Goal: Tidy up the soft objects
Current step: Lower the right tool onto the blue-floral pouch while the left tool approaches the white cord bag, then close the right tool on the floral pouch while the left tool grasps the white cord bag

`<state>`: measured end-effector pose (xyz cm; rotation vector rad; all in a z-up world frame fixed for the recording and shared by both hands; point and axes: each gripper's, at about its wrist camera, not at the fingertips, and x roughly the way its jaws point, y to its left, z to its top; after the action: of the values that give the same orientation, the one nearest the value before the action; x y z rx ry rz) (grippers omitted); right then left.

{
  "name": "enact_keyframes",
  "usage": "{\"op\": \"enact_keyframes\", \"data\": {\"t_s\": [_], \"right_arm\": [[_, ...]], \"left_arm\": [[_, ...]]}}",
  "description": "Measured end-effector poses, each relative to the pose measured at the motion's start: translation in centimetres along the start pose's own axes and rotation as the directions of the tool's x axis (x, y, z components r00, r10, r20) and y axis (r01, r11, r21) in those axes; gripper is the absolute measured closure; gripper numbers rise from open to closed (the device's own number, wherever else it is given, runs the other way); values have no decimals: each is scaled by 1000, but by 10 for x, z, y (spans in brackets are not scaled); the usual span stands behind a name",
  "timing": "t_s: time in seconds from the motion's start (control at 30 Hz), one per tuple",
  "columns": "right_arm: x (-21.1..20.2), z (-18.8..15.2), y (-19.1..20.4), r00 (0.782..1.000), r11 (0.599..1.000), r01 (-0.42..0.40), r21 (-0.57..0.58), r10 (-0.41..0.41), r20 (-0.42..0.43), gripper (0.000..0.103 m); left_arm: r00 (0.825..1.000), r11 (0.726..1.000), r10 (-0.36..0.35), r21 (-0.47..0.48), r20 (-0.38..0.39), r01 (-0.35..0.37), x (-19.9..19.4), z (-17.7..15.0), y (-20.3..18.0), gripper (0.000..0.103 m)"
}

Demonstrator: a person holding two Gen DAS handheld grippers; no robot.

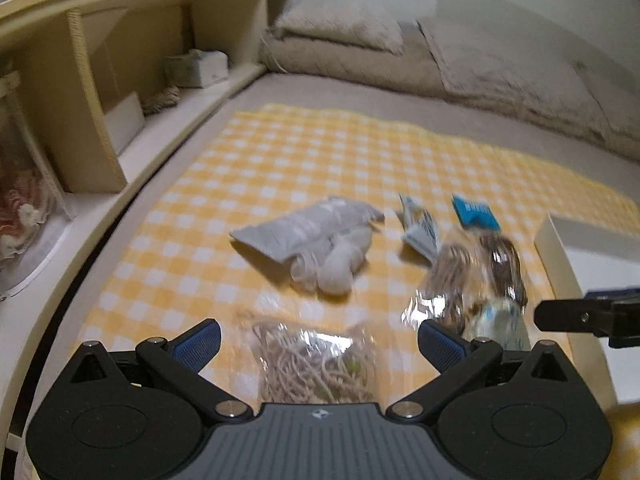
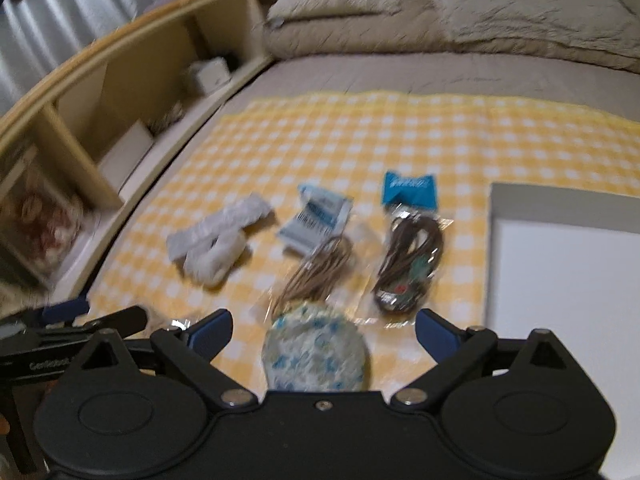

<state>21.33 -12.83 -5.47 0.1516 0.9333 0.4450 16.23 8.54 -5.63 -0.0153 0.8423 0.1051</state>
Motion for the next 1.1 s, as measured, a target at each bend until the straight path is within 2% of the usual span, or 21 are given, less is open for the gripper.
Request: {"op": "enact_keyframes", "data": {"t_s": [0.13,0.27,0.37,0.5,0.63,0.87,0.93,1.0,1.1], "right_arm": [[2,-3,3,999,1000,-18,-18,17,-29,4],[7,-4,0,998,1000,-14,-3,14,-54,4],[14,-9,1,997,1000,-19,-7,18,-78,6],[30,-17,7,994,997,-24,-69,16,-108,7],[45,-21,7,991,996,-11,-89,-1,-133,9],[59,-21,-1,987,998,-17,-66,6,-163,24],[61,-23,-1,985,998,-24,-66,12,-173,25],[65,-24,1,983,996,-33,-83,17,-183,34],[64,-24,6,985,993,-30,-113,10,-175,39]], "left_arm": [[998,998,2,55,-59,1,15,-7,-7,0],[995,998,25,63,-101,-19,30,-10,-6,0],[994,998,25,68,-110,-18,35,-10,-5,0],[991,998,-1,59,-135,9,39,-10,-5,0],[990,997,10,76,-144,1,43,-11,-9,1],[985,998,16,65,-170,-5,52,-10,-6,10],[984,998,6,60,-177,5,54,-10,-6,16],[984,998,5,59,-178,5,54,-10,-7,20],[985,998,-3,69,-173,15,50,-9,-8,30]]}}
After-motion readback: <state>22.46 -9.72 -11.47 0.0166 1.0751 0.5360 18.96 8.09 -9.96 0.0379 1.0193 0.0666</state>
